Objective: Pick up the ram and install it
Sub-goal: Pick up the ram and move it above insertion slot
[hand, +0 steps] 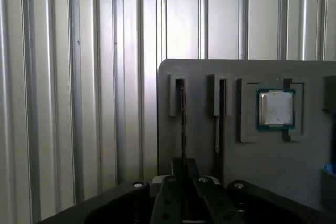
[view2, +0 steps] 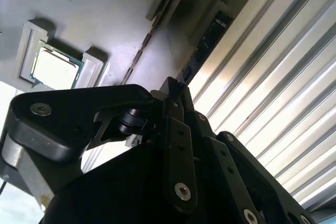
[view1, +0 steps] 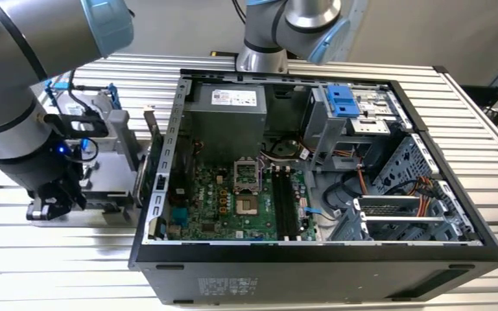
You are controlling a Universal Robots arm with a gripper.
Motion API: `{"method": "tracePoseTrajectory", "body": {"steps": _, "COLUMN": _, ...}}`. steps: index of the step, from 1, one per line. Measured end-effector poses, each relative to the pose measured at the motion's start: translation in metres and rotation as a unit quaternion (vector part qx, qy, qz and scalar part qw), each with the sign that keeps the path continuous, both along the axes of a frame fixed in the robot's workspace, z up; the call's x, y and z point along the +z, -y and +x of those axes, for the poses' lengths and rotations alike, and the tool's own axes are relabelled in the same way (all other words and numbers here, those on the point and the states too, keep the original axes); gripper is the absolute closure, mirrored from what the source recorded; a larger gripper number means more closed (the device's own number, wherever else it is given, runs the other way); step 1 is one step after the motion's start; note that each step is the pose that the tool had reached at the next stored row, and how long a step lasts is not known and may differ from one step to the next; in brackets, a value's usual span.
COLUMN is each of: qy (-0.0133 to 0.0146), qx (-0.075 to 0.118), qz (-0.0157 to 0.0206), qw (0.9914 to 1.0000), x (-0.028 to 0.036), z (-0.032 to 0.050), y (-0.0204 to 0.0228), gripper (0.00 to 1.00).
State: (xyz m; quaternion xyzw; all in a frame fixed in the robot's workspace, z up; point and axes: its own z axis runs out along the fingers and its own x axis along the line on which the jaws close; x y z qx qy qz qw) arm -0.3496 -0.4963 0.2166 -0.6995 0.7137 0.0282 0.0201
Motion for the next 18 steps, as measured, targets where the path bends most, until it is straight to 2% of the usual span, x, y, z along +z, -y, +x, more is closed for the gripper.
{"method": "tracePoseTrajectory", "body": {"steps": 10, "qy": 0.0000, "qx": 0.000, "qz": 0.0001, "qw": 1.00000, "x": 0.0328, "z": 0.0000, "y": 0.0000, "gripper": 1.00}}
{"method": "tracePoseTrajectory", "body": {"steps": 18, "qy": 0.0000, "qx": 0.000, "qz": 0.0000, "qw": 1.00000, "x": 0.0536, "z": 0.0000, "y": 0.0000, "gripper": 1.00}}
